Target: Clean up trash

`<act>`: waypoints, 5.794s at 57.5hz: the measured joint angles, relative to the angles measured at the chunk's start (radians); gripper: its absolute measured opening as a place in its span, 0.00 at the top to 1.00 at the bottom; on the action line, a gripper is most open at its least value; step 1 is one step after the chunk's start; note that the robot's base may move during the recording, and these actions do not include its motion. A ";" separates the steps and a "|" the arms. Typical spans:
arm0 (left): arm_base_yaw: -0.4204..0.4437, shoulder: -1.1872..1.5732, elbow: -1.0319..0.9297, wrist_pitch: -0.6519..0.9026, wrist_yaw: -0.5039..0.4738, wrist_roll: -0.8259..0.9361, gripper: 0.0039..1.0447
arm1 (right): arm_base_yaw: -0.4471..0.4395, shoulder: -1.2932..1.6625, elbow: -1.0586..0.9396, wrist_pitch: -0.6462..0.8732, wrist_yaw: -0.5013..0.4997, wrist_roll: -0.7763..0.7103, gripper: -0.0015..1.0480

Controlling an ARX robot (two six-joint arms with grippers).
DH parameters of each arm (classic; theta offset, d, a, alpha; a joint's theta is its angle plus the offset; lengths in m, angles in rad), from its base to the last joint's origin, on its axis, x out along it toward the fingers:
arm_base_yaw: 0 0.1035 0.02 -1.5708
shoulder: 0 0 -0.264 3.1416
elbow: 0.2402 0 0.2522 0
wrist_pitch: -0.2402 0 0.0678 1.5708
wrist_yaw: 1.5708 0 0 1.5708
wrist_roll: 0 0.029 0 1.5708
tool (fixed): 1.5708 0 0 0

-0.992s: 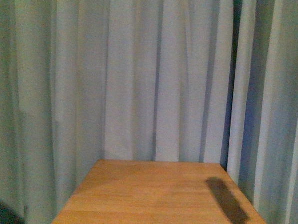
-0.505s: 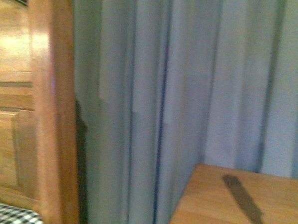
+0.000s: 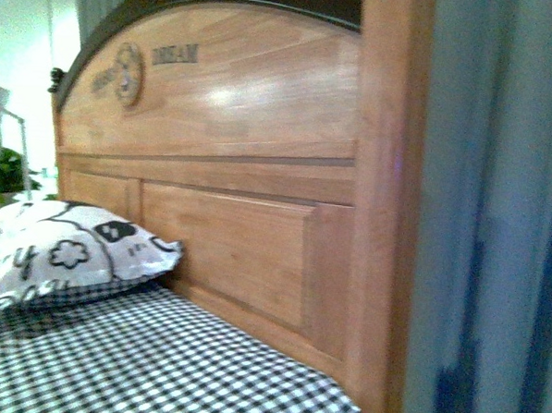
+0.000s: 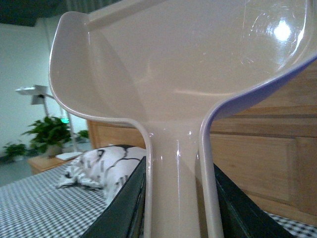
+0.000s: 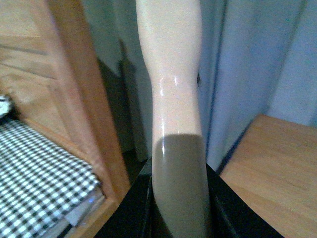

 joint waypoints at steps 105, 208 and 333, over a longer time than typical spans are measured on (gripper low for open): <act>-0.290 0.723 0.214 -0.755 0.061 1.389 0.73 | 0.001 0.000 -0.001 0.000 0.000 -0.003 0.80; -0.303 1.062 0.338 -0.672 -0.027 1.363 0.73 | -0.025 0.079 0.090 -0.253 -0.070 0.002 0.80; -0.299 1.062 0.295 -0.552 -0.028 1.299 0.73 | -0.109 0.898 0.280 0.062 -0.791 -0.135 0.80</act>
